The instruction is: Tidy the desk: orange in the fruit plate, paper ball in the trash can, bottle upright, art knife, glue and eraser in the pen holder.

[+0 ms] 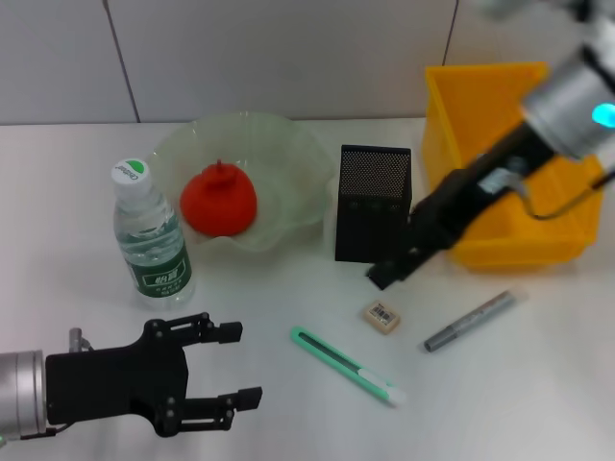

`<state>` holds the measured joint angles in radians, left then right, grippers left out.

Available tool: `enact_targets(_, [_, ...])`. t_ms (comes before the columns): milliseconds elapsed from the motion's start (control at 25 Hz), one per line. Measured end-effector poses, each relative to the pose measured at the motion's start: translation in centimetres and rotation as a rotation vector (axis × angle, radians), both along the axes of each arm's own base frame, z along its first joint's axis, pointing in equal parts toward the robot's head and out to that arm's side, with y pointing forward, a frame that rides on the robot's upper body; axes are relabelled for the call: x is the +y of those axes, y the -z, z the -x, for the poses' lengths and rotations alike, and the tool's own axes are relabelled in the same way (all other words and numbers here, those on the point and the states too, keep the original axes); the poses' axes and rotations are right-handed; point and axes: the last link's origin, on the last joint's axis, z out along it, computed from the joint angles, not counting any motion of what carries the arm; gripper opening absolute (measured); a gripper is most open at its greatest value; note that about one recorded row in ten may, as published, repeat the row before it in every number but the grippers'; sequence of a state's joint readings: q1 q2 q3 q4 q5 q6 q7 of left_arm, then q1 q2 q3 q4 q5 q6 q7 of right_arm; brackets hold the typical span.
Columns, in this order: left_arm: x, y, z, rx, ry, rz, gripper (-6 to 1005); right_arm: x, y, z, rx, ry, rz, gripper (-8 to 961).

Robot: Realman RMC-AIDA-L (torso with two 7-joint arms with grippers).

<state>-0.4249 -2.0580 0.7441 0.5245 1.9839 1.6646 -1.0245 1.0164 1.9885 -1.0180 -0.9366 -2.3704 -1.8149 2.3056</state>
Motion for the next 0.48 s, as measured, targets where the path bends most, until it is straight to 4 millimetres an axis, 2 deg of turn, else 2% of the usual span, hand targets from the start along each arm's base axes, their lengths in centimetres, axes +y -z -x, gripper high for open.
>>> enact_targets(240, [-0.5,0.7,0.3,0.01,0.014,0.008,798,0.5,4.7,3.2,-0.216,-0.031,0.052,832])
enact_targets(480, [-0.7,0.8,0.4,0.015,0.019,0.008,798,0.7,7.8,3.7,-0.358,-0.06,0.029,832])
